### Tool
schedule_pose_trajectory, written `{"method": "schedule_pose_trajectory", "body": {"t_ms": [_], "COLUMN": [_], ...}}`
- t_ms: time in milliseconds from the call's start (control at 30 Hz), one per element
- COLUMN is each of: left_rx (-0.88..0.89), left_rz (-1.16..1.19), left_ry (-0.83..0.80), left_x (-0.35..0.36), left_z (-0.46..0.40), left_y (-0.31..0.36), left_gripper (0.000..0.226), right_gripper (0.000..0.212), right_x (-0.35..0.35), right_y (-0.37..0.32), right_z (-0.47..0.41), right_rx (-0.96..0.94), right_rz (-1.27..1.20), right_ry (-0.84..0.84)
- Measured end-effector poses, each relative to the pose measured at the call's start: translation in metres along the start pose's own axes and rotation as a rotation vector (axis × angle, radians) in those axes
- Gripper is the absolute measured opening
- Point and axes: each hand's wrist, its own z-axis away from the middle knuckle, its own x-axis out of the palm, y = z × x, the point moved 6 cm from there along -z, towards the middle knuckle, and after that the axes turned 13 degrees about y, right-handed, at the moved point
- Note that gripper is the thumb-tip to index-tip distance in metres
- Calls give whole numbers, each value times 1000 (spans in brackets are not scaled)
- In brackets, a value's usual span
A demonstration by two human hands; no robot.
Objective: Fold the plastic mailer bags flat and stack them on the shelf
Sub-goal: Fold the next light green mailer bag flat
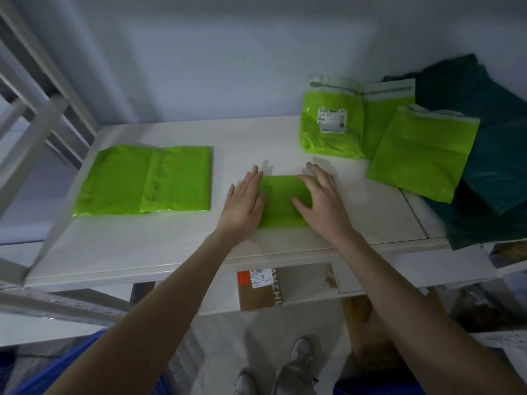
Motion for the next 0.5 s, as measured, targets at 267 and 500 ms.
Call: {"method": "schedule_pose_trajectory", "body": {"t_ms": [267, 500], "left_rx": [218, 301], "left_rz": [-234, -327], "left_ry": [114, 5], "left_x": [-35, -22], "left_z": [35, 61], "left_y": [4, 5], "left_gripper": [62, 52], "right_gripper": [45, 44], "right_x": [4, 23], "right_y": [-66, -73], "right_z": [42, 69], "right_rx": [-199, -187], "right_rz": [166, 319], "right_ry": [19, -75]}}
